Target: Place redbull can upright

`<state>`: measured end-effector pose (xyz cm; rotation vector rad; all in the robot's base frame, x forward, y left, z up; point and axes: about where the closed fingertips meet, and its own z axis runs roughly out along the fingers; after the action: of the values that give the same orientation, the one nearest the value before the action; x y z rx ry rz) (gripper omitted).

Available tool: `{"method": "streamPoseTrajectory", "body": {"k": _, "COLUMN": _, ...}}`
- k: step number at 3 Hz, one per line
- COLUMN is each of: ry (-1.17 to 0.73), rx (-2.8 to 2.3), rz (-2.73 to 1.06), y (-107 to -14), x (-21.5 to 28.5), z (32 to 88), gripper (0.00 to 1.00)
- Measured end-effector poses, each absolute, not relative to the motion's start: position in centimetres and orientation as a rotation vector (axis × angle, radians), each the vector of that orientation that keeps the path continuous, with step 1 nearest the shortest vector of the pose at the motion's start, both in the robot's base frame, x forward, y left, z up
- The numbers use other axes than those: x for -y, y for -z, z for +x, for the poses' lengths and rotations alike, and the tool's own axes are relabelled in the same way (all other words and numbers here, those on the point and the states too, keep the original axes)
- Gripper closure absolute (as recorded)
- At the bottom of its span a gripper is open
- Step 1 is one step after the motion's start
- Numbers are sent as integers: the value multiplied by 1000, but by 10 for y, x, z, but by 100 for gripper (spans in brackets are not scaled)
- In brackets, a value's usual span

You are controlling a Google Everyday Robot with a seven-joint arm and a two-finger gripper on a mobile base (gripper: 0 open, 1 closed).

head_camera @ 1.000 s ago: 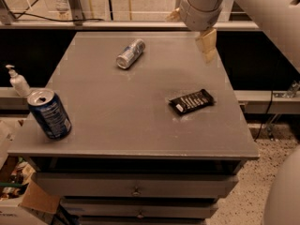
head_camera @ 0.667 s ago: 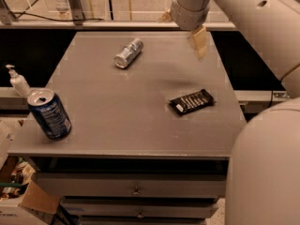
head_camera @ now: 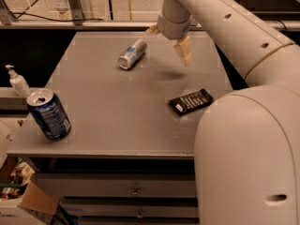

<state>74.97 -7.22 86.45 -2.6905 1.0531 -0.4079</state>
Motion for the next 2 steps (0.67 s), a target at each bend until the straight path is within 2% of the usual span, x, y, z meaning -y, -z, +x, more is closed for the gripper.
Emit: {"method": "streamPoseTrajectory", "body": {"k": 2, "ry": 276, "rx": -870, "rz": -2713, "y": -831, "x": 25, "z": 754, "gripper": 0}}
